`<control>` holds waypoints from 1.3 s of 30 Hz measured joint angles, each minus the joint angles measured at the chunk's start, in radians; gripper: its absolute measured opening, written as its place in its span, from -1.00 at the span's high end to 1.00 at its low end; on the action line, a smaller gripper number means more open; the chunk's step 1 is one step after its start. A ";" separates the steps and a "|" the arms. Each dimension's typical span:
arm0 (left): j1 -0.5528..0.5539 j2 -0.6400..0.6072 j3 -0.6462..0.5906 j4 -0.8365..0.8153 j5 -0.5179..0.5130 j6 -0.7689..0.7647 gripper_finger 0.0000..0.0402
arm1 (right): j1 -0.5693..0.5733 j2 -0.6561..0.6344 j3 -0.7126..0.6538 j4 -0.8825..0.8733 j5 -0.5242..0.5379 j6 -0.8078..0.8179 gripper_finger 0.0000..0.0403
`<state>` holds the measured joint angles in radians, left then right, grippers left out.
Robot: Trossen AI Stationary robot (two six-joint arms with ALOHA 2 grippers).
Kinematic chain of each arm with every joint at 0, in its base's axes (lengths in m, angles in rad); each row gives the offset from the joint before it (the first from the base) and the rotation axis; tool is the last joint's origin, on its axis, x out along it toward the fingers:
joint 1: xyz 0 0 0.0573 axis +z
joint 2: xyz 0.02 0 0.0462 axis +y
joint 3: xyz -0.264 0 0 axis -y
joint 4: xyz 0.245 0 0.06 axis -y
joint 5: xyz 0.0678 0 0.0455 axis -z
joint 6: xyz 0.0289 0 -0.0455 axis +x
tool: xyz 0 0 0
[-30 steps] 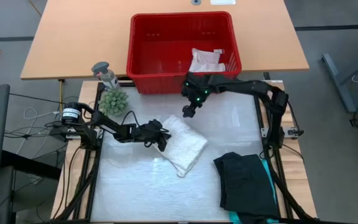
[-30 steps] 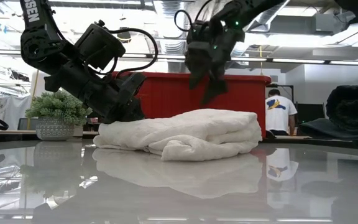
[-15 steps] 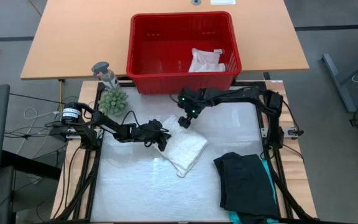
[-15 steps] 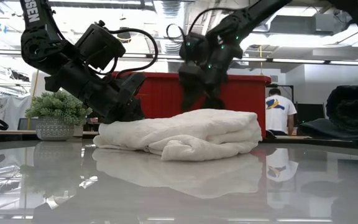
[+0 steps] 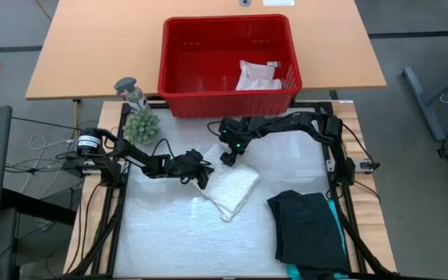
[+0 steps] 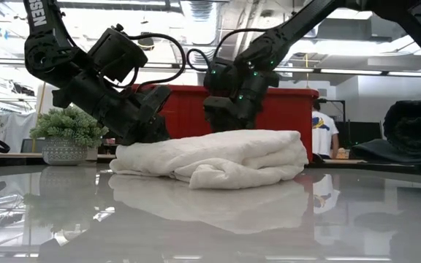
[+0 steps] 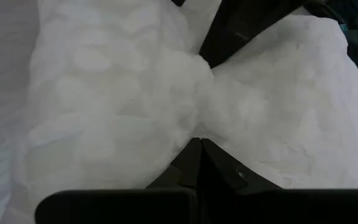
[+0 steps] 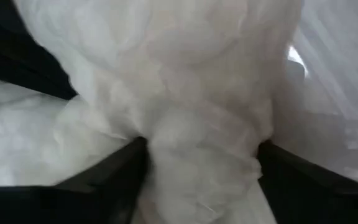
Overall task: Fold Laundry from Bin
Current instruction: Stack the white t-shirt on top of the black shorts
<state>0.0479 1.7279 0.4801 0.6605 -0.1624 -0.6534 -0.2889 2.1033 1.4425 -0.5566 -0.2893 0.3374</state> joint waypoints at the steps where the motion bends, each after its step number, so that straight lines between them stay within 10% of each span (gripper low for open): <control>1: 0.000 0.000 0.000 0.000 -0.003 0.005 1.00 | 0.002 0.002 0.000 0.000 0.002 -0.009 -0.56; 9: 0.007 -0.011 -0.002 0.068 0.049 -0.007 1.00 | 0.004 0.008 -0.003 0.035 -0.012 -0.001 0.69; 17: 0.085 -0.208 0.014 -0.010 0.293 -0.091 1.00 | 0.003 0.010 -0.003 0.072 -0.011 0.048 0.69; 26: 0.180 -0.488 0.016 -0.478 0.138 0.066 0.96 | 0.014 0.010 -0.004 0.097 0.004 0.050 0.69; 39: 0.342 -0.338 0.015 -0.497 0.517 0.255 0.02 | 0.069 0.011 -0.004 0.101 0.016 0.044 0.69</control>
<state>0.3897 1.3895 0.4953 0.1635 0.3541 -0.3986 -0.2202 2.1139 1.4387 -0.4560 -0.2737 0.3817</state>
